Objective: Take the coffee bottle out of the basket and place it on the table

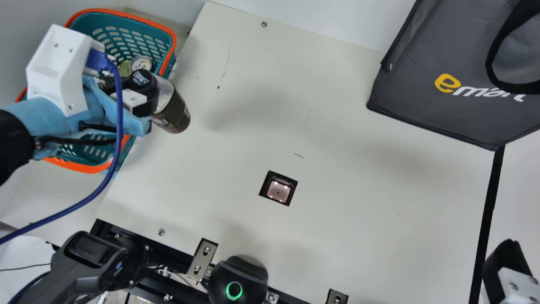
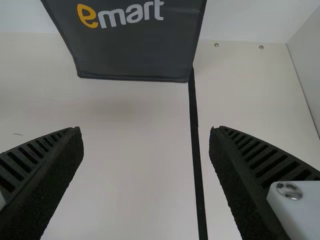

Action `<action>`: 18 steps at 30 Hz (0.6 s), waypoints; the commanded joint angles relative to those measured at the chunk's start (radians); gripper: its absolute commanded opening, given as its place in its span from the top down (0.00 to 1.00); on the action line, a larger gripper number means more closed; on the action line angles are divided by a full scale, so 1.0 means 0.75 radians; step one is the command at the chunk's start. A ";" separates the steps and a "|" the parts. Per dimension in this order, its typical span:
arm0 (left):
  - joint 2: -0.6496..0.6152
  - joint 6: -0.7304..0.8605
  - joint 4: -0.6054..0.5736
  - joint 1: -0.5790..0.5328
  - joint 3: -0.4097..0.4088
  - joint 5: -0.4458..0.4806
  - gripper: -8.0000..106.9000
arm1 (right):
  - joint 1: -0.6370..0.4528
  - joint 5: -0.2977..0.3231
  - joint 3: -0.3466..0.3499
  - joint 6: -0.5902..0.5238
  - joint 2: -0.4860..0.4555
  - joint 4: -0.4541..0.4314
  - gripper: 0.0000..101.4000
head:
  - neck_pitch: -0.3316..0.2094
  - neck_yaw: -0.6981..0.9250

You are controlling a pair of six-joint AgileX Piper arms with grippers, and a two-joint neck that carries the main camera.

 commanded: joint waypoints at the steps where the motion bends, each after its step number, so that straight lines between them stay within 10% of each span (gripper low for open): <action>1: -0.001 -0.047 0.029 -0.040 0.009 -0.002 0.84 | 0.000 0.000 0.000 0.000 0.000 0.000 0.10 | -0.035 0.003; 18: -0.014 -0.455 0.295 -0.321 0.142 -0.025 0.84 | 0.000 0.000 0.000 0.000 0.000 0.000 0.10 | -0.035 0.003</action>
